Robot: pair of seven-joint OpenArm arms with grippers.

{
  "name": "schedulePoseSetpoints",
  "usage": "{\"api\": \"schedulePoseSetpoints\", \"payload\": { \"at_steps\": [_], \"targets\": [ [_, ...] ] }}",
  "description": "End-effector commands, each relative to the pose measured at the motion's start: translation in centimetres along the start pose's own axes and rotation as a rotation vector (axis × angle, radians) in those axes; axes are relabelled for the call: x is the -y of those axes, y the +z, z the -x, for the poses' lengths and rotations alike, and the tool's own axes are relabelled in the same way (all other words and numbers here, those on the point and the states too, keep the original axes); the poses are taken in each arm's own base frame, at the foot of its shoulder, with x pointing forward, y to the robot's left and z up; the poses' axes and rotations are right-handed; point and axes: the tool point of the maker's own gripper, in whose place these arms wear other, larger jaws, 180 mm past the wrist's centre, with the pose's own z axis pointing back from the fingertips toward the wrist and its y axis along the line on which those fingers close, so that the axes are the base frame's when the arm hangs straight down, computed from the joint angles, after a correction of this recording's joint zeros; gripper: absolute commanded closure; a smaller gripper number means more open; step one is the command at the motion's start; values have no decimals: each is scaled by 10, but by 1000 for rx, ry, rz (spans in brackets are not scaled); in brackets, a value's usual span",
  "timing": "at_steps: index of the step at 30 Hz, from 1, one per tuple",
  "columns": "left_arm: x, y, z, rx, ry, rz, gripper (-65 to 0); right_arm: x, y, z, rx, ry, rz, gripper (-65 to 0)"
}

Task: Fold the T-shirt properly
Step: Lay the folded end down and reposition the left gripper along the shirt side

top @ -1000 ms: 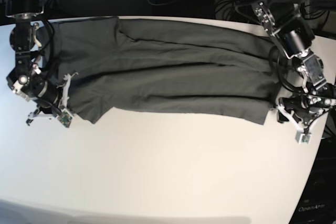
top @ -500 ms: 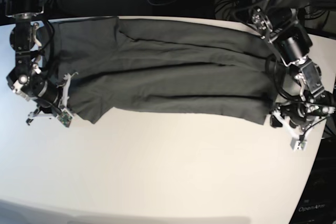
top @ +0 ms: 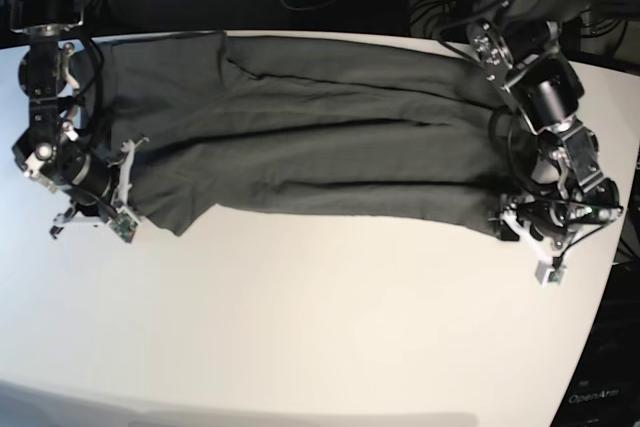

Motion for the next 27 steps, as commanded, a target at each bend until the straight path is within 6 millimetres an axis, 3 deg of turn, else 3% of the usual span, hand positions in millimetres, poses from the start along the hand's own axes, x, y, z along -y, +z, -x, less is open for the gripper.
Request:
{"api": "schedulePoseSetpoints", "payload": {
  "at_steps": [1,10,16,27],
  "targets": [
    [-4,4,-22,56,2,-2,-394,14,5,-9,28,11,34,-7],
    [12,-15,-21,61,40,68,-394,14,5,-8,27,12,34,-7],
    [18,-24,-8,29,56,96,-394,13,5,-7,25,13,31,-7],
    [15,-22,9,-73,40,87,-394,15,6,-9,25,15,38,-7]
  ]
}}
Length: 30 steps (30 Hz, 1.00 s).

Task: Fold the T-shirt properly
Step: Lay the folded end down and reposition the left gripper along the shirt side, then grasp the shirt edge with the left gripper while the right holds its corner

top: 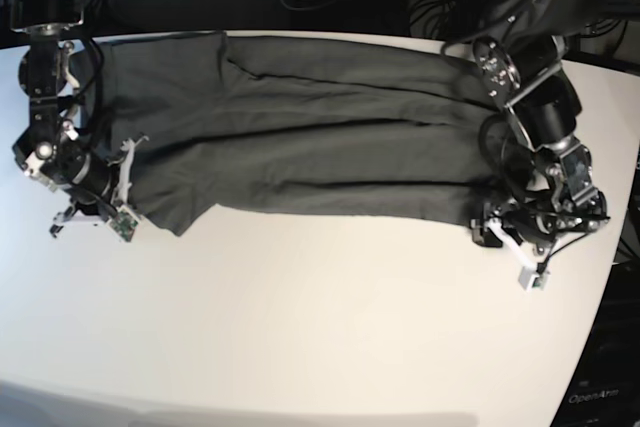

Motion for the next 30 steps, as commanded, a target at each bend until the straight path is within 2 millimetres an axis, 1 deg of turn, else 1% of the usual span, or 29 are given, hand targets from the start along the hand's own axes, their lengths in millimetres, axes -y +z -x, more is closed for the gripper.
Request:
{"api": "schedulePoseSetpoints", "payload": {
  "at_steps": [1,4,5,8,11,13,17,19,30],
  "targets": [
    [-13,6,3,-50,-15,-36,-394,16,6,-11,33,14,39,-7],
    [-20,10,9,-84,-16,-50,-394,16,6,-11,33,14,39,-7],
    [-21,11,8,-86,-18,-52,-394,17,6,-11,34,14,41,-7],
    [-21,11,12,-109,-18,-53,-394,17,6,-12,35,15,41,-7],
    [-24,12,13,-130,-57,-60,-394,17,6,-12,35,13,42,-7],
    [-18,9,13,-140,-84,-54,-394,17,6,-12,35,13,42,-7],
    [-15,8,13,-146,-90,-49,-394,17,6,-12,35,13,42,-7],
    [-7,4,14,-146,-90,-33,-394,17,6,-12,35,13,42,-7],
    [-1,1,16,-150,-89,-23,-394,17,6,-11,34,12,41,-7]
  ]
}}
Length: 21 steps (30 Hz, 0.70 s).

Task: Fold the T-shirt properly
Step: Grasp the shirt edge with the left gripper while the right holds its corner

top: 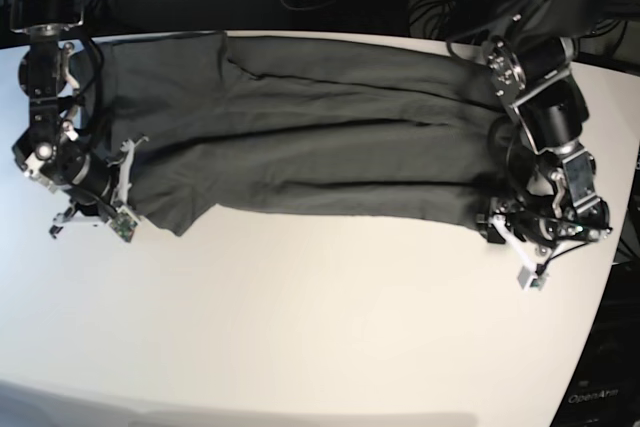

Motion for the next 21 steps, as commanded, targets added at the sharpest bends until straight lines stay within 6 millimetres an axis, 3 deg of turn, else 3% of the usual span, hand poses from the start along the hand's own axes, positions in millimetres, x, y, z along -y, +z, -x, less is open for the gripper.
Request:
{"api": "schedulePoseSetpoints", "payload": {
  "at_steps": [1,21],
  "targets": [
    [4,-1,7,-46,-11,7,-394,15,5,-10,34,11,38,-7],
    [6,-3,26,-116,-9,11,-392,15,5,-10,34,10,37,-7]
  ]
}}
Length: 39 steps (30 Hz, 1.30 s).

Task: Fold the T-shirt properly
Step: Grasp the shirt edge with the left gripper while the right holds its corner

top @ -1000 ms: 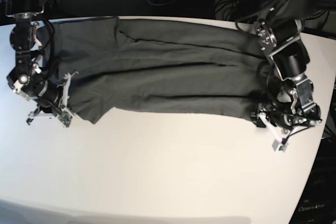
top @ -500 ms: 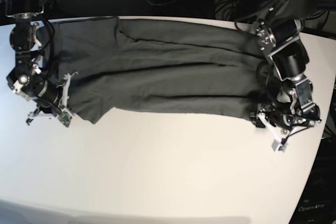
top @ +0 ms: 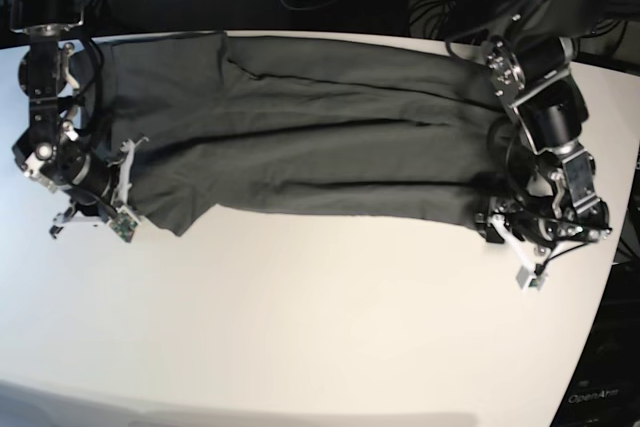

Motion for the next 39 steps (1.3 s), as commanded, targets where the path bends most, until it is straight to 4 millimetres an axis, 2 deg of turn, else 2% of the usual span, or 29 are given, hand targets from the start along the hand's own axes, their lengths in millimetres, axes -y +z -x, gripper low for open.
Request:
{"api": "schedulePoseSetpoints", "payload": {
  "at_steps": [1,11,14,19,21,32,39],
  "targets": [
    [3,-3,24,-111,-13,4,-392,15,5,-10,33,10,37,-7],
    [3,-3,28,-132,-13,3,-392,12,4,-13,40,3,32,-6],
    [9,-9,38,-163,-3,29,-392,12,4,-13,40,3,32,-6],
    [13,-14,45,-178,5,46,-392,12,4,-13,40,3,32,-6],
    [14,-14,44,-176,5,47,-392,12,4,-13,40,3,32,-6],
    [46,-25,42,-193,-53,94,-392,12,4,-13,40,3,32,-6],
    [46,-25,42,-193,-52,93,-374,12,4,-13,40,3,32,-6]
  ]
}}
